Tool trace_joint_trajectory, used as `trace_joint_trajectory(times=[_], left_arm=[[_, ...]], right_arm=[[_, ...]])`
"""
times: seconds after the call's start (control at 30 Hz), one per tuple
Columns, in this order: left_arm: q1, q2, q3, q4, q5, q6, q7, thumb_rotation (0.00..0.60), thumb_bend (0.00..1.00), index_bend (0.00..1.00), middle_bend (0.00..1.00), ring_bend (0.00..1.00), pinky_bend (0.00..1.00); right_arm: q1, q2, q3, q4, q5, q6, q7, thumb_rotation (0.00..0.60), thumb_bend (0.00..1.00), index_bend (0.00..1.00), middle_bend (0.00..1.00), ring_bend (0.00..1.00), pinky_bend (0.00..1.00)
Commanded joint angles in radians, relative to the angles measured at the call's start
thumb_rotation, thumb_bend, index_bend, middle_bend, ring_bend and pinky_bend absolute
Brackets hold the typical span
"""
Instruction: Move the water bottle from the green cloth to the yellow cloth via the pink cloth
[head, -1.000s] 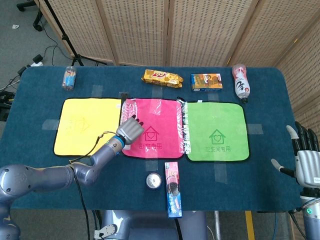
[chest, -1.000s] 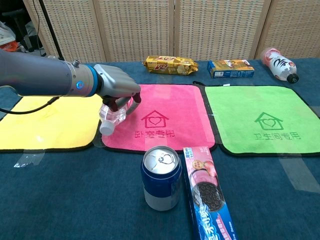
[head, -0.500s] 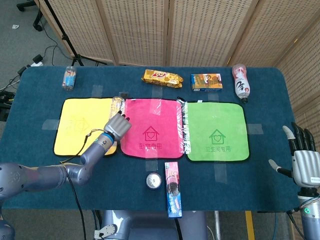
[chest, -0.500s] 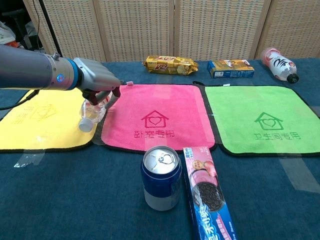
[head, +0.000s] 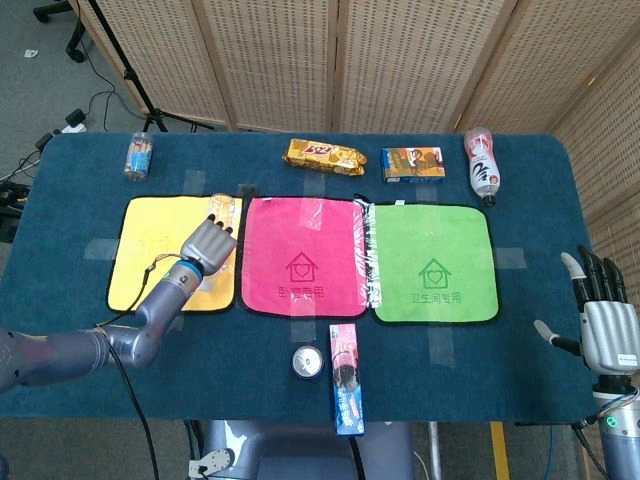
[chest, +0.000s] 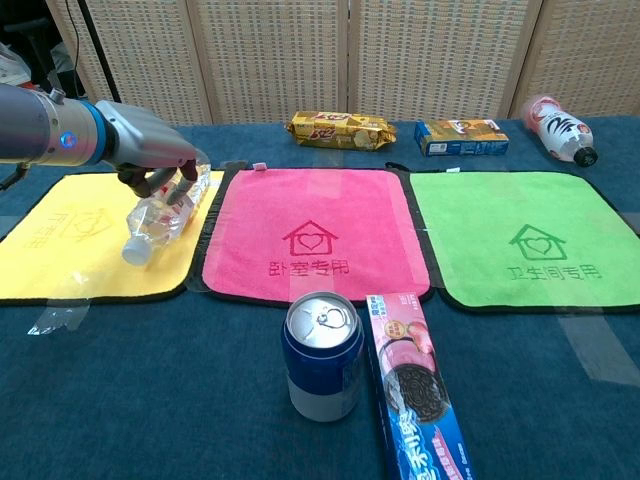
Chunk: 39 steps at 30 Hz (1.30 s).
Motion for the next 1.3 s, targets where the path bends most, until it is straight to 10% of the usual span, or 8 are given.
trace_joint_trajectory(times=[0.03,0.63,0.73,0.9,1.0,1.3], left_arm=[[0.017,0.042,0.014,-0.031,0.011,0.01,-0.014,0.6,1.0,0.47,0.29,0.25,0.21],[0.161,0.261,-0.011,-0.154,0.179,0.09,-0.235,0.6,1.0,0.47,0.29,0.24,0.21],[0.22,0.312,-0.051,-0.181,0.275,0.137,-0.357,0.6,0.74,0.47,0.29,0.24,0.21],[0.387,0.383,-0.109,-0.202,0.522,0.344,-0.652,0.6,0.03,0.26,0.04,0.03,0.03],[0.492,0.399,-0.098,-0.191,0.643,0.485,-0.769,0.6,0.0,0.03,0.0,0.0,0.0],[0.799,0.375,-0.054,-0.23,0.716,0.801,-0.942,0.6,0.0,0.0,0.0,0.0,0.0]], right_arm=[[0.0,0.0,-0.001,-0.003,-0.002,-0.002,-0.001,0.6,0.0,0.0,0.0,0.0,0.0],[-0.002,0.004,-0.012,-0.022,-0.031,0.002,-0.011,0.6,0.0,0.0,0.0,0.0,0.0],[-0.003,0.006,-0.015,-0.024,-0.037,0.005,-0.009,0.6,0.0,0.0,0.0,0.0,0.0],[-0.008,0.011,-0.021,-0.03,-0.059,0.022,0.0,0.6,0.0,0.0,0.0,0.0,0.0],[-0.011,0.011,-0.023,-0.031,-0.07,0.032,0.003,0.6,0.0,0.0,0.0,0.0,0.0],[-0.019,0.001,-0.032,-0.024,-0.108,0.066,-0.004,0.6,0.0,0.0,0.0,0.0,0.0]])
